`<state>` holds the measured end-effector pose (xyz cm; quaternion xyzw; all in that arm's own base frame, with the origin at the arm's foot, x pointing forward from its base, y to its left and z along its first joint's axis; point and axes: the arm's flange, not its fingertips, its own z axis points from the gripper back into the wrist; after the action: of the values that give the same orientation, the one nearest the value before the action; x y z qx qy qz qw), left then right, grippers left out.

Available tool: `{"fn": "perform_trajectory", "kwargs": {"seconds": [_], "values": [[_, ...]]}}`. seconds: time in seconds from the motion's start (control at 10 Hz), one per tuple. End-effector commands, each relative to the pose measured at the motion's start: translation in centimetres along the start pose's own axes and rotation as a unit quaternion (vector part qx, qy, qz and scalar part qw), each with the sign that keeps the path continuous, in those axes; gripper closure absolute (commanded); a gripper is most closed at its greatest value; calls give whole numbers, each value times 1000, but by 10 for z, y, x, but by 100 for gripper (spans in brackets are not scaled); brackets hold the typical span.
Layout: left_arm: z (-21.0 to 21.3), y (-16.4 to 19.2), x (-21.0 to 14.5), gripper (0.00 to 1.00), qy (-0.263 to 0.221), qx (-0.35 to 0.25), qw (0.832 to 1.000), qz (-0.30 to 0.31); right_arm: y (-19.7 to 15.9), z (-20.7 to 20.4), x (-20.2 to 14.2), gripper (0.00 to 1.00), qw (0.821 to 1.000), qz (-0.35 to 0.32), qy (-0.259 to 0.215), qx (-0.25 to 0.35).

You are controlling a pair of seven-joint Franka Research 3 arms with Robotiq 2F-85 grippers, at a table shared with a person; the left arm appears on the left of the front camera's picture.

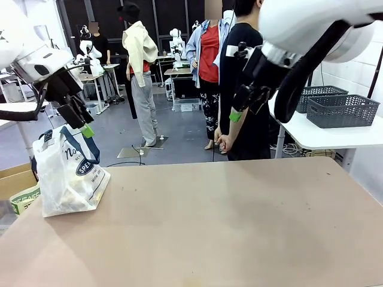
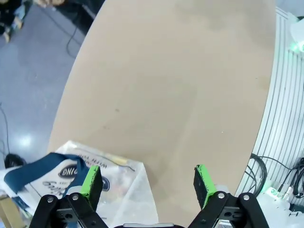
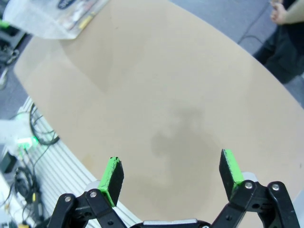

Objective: Transfer purchased items from the store into the shopping bag.
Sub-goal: Move the Reusable shopping bag to the right side of the table.

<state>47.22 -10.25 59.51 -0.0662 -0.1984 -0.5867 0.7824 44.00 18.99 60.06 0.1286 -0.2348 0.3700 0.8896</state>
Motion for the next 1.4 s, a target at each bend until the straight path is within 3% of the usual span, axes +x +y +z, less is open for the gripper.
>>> {"fn": "perform_trajectory", "kwargs": {"seconds": [0.0,0.2,0.4,1.3], "values": [[-3,10,-9,0,-41,-25,998,-31,-21,7,-27,0,997,56,-23,54],[-6,15,-7,0,-50,-30,997,-57,-41,0,-38,0,994,62,-28,86],[-9,21,-7,0,-52,-15,998,-41,-49,-8,-44,0,996,44,-26,70],[-10,9,-5,0,-41,-23,998,-42,-43,5,-35,0,996,55,-25,72]]}}
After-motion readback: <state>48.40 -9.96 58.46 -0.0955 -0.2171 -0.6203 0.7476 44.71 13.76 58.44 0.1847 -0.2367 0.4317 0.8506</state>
